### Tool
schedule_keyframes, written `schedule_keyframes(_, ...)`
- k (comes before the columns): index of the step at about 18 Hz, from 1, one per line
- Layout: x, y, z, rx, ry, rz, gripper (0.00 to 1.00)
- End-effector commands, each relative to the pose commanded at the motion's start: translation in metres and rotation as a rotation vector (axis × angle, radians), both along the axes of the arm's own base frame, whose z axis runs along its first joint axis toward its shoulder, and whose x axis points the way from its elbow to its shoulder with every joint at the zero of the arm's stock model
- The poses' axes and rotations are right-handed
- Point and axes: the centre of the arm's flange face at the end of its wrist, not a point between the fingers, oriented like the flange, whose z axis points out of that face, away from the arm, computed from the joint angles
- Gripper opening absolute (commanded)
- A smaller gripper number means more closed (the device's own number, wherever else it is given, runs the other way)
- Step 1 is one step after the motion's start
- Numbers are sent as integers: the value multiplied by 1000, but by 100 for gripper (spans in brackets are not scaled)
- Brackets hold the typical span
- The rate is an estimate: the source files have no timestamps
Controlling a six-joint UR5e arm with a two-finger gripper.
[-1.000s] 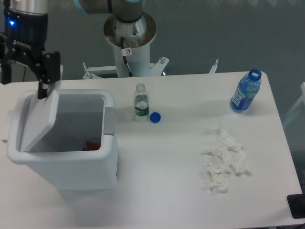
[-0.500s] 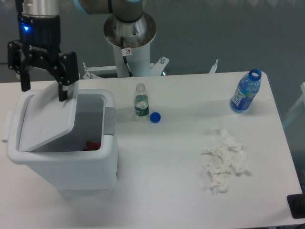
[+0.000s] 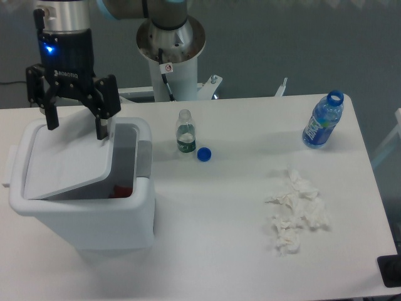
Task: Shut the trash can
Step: 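Push the lid down over the can opening with the gripper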
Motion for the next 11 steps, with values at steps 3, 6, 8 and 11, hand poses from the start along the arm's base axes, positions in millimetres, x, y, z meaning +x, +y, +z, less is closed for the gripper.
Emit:
schedule_keyframes(3, -8, -2, -2, -4, -2, 15, 100)
schedule_keyframes(6, -11, -5, -3, -6, -2, 22, 100)
schedule_keyframes(8, -12, -5, -3, -8, 1, 26, 100)
schedule_keyframes(11, -17, -7, -4, -23, 21, 47, 100)
